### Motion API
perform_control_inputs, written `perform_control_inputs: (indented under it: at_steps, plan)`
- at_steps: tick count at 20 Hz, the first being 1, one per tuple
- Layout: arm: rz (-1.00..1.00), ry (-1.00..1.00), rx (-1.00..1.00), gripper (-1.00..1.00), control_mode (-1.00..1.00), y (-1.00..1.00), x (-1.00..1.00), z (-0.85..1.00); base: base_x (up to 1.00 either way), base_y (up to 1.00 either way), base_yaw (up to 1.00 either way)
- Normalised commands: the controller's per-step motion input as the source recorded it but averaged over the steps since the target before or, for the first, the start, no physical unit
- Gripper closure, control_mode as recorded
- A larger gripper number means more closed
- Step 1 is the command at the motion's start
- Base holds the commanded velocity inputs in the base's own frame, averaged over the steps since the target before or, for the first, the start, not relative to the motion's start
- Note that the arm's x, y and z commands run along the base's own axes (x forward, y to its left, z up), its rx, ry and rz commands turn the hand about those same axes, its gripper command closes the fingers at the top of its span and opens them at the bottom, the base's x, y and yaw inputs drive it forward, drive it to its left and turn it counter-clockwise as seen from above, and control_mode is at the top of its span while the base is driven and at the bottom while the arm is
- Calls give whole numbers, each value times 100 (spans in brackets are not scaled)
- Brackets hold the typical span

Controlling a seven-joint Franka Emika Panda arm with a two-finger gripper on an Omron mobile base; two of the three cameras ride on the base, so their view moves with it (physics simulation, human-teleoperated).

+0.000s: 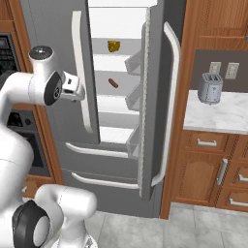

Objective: Retrieve the sausage and cheese from the fridge and place them on the cutting board on the counter.

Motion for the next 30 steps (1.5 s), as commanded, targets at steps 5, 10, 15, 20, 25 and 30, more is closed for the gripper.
perform_control_inputs:
  at_steps: [5, 10, 15, 20, 25, 30]
  plan:
    - [3, -9, -10, -100, -100, 20, 66, 1, 0, 0, 0]
    - [0, -10, -12, -100, -100, 9, 45, -2, 0, 0, 0]
    - [0, -8, -1, -100, -100, 3, 51, 0, 0, 0, 0]
    - [0, -6, 0, -100, -100, 7, 42, 3, 0, 0, 0]
    - [0, 0, 0, -100, -100, 8, 26, 0, 0, 0, 0]
    - [0, 0, 1, -100, -100, 1, 35, 1, 0, 0, 0]
